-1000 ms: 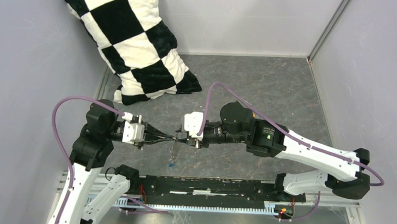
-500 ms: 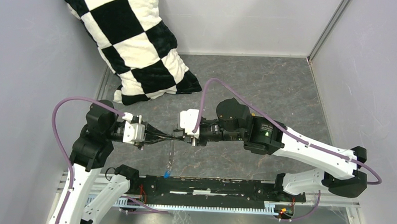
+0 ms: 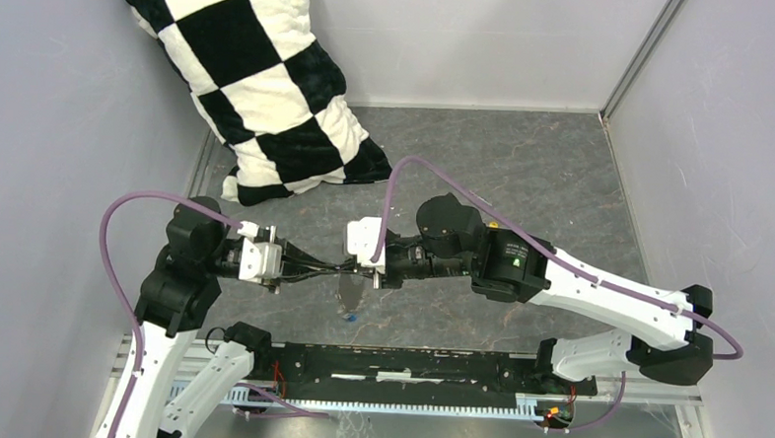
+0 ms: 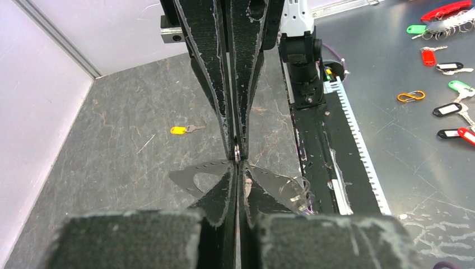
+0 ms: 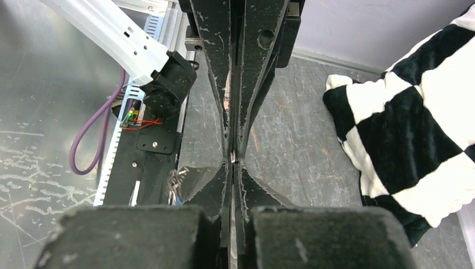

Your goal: Put the keys on the keyring

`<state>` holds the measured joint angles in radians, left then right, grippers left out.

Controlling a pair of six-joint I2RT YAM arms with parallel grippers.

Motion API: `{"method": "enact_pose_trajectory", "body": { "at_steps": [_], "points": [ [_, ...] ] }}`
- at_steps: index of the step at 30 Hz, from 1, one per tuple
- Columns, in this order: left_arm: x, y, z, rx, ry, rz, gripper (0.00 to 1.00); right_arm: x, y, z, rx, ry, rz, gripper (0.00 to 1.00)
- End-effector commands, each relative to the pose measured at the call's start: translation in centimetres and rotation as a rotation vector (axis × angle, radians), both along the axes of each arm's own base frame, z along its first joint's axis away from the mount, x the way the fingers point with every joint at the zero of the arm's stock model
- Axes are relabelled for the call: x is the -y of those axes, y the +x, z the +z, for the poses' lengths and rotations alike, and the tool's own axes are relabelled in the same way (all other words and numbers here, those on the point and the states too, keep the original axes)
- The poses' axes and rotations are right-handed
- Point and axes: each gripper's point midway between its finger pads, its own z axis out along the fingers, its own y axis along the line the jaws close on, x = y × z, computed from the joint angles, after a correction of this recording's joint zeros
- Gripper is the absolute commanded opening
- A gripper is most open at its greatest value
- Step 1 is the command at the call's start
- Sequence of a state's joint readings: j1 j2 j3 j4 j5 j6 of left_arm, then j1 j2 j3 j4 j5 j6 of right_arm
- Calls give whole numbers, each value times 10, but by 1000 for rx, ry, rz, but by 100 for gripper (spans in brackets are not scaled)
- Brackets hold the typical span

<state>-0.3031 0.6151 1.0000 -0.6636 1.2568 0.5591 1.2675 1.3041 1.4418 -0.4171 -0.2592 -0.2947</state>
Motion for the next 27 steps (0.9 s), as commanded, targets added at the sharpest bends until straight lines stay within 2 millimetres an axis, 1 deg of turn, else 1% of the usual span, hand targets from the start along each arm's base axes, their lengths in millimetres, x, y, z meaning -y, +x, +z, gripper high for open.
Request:
{"method": "enact_pose_trajectory", "body": {
  "at_steps": [1,2,3,4,7,10,12,14,17,27],
  "points": [
    [1,-6,4,21,-13,-28,7,5,6,34,36,142,-39,0],
    [1,-6,4,14,-13,-29,12,7,6,38,37,164,-44,0],
    [1,-7,4,5,-13,-31,20,9,7,38,34,179,-50,0],
    [1,-7,4,-5,-13,-32,24,11,7,41,31,205,-52,0],
    [1,-8,4,-38,-13,-35,31,16,6,44,22,273,-51,0],
    [2,-11,5,-68,-15,-47,33,19,3,46,1,326,-41,0],
    [2,-11,4,-79,-15,-57,34,21,1,52,-6,363,-30,0],
    [3,-8,2,-79,-12,-51,34,21,-1,53,-15,380,-18,0],
    [3,-5,-1,-78,-6,-43,34,20,-3,52,-32,395,-3,0],
    [4,-6,2,-106,-9,-68,33,14,-10,45,-72,432,37,0]
  ]
}}
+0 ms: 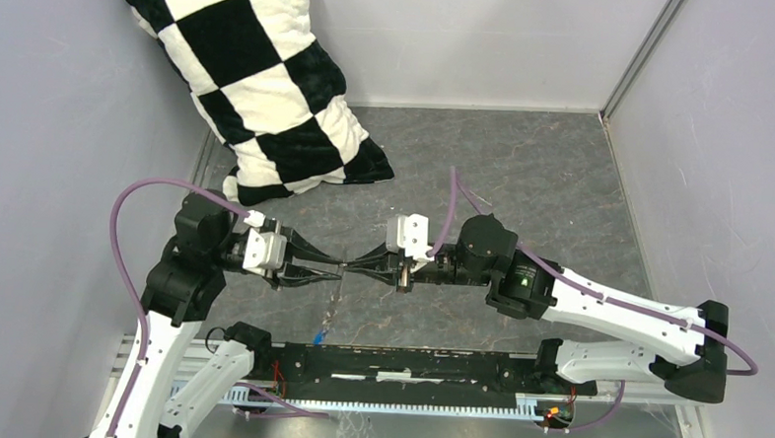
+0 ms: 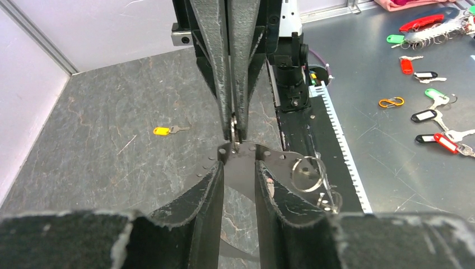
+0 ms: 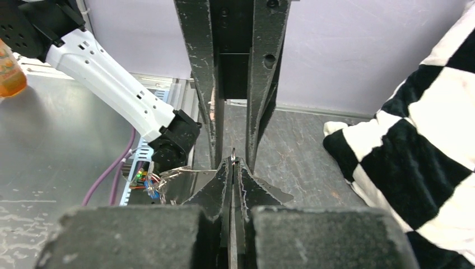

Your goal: Put the keys on the keyring

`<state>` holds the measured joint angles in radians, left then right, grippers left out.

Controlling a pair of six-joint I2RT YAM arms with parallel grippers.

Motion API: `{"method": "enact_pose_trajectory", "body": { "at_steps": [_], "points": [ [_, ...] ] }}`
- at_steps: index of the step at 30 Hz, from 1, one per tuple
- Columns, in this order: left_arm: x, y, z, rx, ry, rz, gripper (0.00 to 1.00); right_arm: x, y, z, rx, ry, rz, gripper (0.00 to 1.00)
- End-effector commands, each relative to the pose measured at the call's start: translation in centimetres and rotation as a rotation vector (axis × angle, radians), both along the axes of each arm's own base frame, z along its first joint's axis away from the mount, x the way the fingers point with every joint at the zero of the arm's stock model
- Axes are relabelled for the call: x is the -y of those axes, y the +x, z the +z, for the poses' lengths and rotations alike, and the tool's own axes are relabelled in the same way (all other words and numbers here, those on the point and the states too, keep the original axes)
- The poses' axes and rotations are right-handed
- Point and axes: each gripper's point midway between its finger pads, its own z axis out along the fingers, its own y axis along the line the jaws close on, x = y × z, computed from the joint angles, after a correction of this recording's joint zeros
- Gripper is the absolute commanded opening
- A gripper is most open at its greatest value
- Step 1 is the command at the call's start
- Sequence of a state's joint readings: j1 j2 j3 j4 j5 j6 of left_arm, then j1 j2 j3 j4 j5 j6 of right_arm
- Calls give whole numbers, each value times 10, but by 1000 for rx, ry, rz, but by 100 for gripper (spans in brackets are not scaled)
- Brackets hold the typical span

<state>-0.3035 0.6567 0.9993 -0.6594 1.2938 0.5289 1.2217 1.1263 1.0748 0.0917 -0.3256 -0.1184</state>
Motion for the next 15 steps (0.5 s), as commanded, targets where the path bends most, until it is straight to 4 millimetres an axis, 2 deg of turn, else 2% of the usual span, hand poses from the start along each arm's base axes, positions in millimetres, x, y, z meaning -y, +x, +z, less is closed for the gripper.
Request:
{"method": "enact_pose_trajectory", "body": {
  "at_steps": [1,15],
  "points": [
    [1,-9,6,-39,-12,-37,33,2,-6,32,11,125,30,0],
    [0,-18,13,-42,-25,-66,27,-5,-7,23,-11,126,48,0]
  ]
}}
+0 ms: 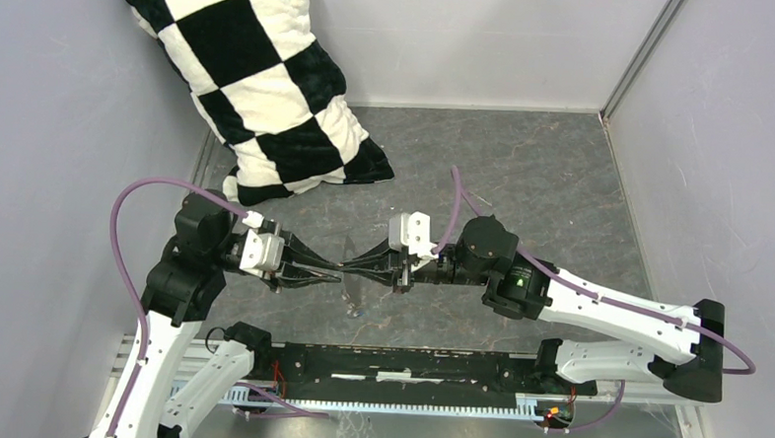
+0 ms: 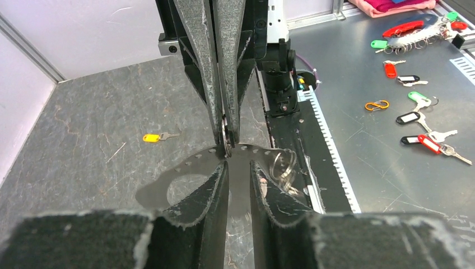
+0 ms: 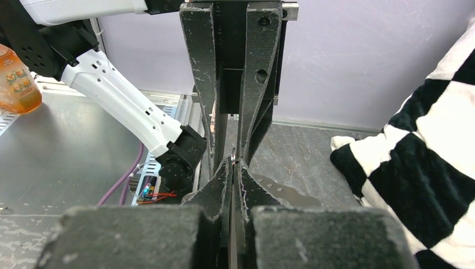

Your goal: Put the keys on the keyring

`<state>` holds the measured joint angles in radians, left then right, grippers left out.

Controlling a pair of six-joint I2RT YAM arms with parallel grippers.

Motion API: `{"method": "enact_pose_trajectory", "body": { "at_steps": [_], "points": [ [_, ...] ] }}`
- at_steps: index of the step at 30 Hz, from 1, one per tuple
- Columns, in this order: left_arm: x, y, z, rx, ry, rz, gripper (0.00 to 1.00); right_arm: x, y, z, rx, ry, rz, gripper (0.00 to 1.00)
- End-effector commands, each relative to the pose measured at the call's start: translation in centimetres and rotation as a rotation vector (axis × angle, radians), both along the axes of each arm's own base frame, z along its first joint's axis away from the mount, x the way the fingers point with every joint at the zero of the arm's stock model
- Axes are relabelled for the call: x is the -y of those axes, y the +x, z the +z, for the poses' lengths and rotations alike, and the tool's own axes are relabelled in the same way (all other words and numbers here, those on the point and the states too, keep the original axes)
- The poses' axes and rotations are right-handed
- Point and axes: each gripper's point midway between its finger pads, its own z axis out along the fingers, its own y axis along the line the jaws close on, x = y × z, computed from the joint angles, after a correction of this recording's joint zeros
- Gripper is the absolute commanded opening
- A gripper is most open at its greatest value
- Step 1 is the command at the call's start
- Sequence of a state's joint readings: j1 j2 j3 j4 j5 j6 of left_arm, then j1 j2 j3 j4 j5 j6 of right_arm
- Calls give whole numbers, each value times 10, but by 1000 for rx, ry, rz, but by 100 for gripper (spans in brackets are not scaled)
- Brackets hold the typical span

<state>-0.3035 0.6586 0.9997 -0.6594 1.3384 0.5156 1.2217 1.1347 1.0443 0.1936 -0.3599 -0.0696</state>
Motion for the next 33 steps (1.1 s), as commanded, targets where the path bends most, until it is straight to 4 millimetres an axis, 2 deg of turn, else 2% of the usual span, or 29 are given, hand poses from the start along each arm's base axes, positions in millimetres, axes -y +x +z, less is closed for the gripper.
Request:
{"method": "enact_pose_trajectory", "body": {
  "at_steps": [1,11,19,26,29,33],
  "points": [
    [-1,-10,10,-23,-12,-23,27,0,-1,16,12,66,10,0],
    [0,-6,10,-17,-9,-13,26,-1,-4,10,3,51,29,0],
    [-1,-8,13,-5,-14,-20,11,-1,-4,8,3,48,26,0],
    [-1,-9,15,0,-17,-27,7,-2,-3,6,-2,46,23,0],
    [-1,-10,15,3,-18,-27,7,-3,-2,5,-1,43,23,0],
    [-1,-12,15,5,-20,-28,17,-3,0,2,-3,34,12,1]
  ]
}}
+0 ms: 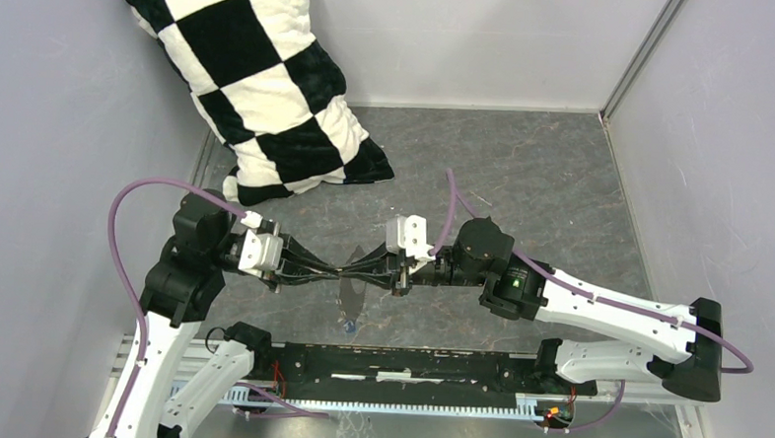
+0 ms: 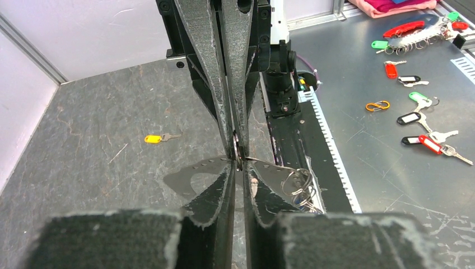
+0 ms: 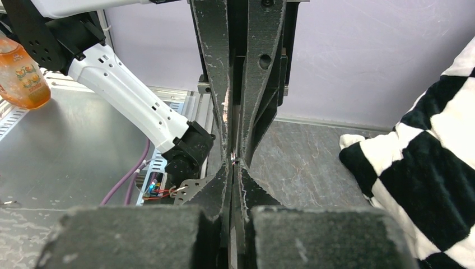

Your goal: Put the keys on the keyring

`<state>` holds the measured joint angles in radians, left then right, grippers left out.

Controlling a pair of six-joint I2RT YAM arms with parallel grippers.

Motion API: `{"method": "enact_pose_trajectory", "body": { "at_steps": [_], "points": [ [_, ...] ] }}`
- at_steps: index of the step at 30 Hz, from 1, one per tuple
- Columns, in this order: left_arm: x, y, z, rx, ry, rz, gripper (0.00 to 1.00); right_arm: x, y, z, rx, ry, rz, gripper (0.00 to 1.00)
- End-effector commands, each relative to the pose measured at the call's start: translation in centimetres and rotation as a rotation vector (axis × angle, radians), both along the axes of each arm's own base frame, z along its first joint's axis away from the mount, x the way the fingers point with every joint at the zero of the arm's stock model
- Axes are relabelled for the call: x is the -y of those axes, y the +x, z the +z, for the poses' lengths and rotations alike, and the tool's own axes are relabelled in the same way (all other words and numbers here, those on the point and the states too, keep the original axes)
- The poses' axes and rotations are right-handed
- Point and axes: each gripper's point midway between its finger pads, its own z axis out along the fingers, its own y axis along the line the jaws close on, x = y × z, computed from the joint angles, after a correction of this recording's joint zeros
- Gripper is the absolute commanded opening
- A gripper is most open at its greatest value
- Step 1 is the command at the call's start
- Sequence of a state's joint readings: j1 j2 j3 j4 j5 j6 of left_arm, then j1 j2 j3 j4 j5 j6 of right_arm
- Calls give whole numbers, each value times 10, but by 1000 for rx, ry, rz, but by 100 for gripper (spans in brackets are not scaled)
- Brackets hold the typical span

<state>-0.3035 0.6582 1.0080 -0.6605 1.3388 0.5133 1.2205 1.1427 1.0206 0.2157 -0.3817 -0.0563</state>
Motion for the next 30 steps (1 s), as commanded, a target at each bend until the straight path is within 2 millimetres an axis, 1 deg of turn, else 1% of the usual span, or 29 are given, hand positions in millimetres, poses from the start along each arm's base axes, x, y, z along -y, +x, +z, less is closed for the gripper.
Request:
{"method": "enact_pose_trajectory", "body": {
  "at_steps": [1,4,6,7,11,15,16,17,19,21,23,26,30],
  "points": [
    [-1,-12,12,2,-18,-28,18,-1,3,11,11,44,-12,0],
    [-2,-12,12,6,-18,-28,20,-1,3,12,12,47,-12,0],
    [-1,-12,12,8,-18,-28,20,-1,4,12,12,48,-16,0],
    [-1,-12,12,7,-18,-28,18,-1,4,12,10,47,-16,0],
    [-1,-10,10,8,-15,-23,3,0,4,13,8,53,-19,0],
    [-1,-9,9,12,-14,-17,2,-1,5,16,5,65,-22,1],
    [-1,-8,8,15,-13,-12,2,0,6,18,4,69,-31,2],
    [-2,-8,7,17,-12,-7,2,0,7,19,3,71,-40,7],
    [-2,-6,6,21,-9,4,2,3,12,22,2,77,-69,11],
    [-2,-4,4,18,-4,18,2,7,16,24,-2,77,-102,20],
    [-2,-1,2,15,2,33,2,11,20,25,0,78,-130,25],
    [-2,6,-1,1,13,59,2,18,26,24,1,66,-175,39],
    [-2,10,-4,1,20,70,2,29,31,25,10,55,-220,47]
  ]
}}
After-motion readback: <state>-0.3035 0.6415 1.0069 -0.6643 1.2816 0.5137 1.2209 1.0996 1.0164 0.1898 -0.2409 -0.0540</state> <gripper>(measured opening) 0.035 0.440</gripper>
